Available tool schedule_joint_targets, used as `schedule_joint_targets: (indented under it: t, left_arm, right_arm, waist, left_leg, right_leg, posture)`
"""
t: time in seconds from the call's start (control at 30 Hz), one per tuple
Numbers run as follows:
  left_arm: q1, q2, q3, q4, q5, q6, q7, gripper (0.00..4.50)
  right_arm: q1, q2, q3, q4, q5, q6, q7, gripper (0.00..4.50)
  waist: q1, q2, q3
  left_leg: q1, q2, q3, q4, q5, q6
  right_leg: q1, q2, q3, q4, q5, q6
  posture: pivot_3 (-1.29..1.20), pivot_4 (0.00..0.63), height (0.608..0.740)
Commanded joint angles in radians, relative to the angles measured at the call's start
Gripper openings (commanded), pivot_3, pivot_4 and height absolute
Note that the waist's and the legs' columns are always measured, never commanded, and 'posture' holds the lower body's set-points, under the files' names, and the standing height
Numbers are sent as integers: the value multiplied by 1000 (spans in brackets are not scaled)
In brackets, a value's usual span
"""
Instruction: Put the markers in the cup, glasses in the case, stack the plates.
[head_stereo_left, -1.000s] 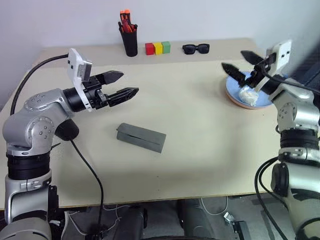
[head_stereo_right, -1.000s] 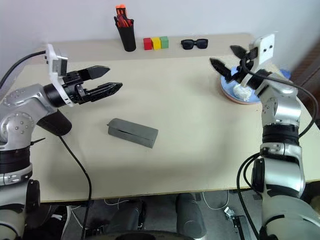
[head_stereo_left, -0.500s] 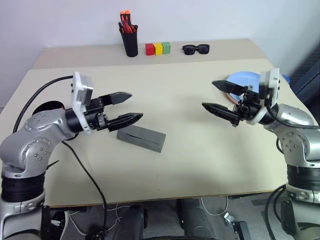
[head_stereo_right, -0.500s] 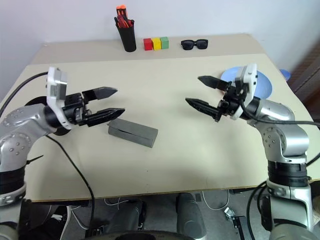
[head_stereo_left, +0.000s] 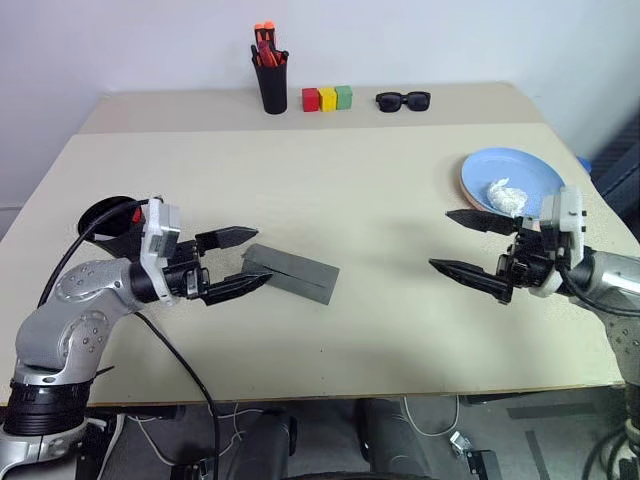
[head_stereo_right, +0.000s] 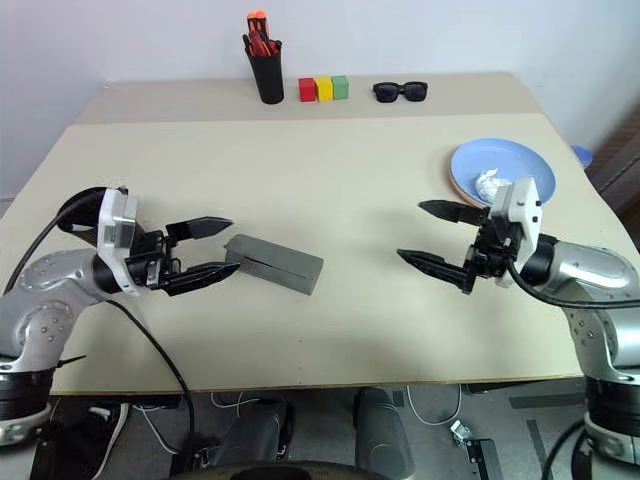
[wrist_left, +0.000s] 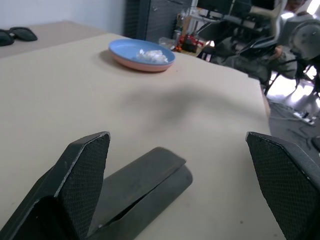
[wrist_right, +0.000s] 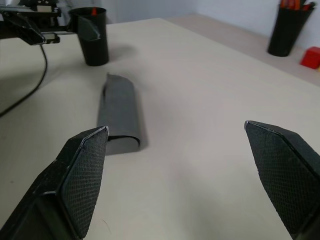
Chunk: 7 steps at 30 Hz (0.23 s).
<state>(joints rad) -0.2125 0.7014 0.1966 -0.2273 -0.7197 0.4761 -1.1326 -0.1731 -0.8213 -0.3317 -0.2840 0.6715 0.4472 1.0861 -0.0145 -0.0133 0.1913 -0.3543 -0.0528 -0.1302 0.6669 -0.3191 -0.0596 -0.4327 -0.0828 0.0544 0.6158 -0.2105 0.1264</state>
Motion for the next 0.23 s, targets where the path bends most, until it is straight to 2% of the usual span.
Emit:
schedule_joint_targets:
  t: [0.03, 0.23]
  left_arm:
    - [3, -7, 8, 45, 39, -87, -32, 4500]
    - [38, 25, 59, 160, 86, -212, -103, 4500]
  right_arm:
    - [-15, -14, -22, -30, 13, -15, -1, 4453]
    - [36, -35, -51, -13, -7, -42, 23, 4453]
  waist:
    - [-1, 0, 0]
    - [1, 0, 0]
  left_leg:
    - [0, 0, 0, 0, 0, 0]
    - [-1, 0, 0, 0, 0, 0]
  right_leg:
    - [0, 0, 0, 0, 0, 0]
    - [0, 0, 0, -1, 0, 0]
  posture:
    - [0, 150, 740]
    - [0, 150, 740]
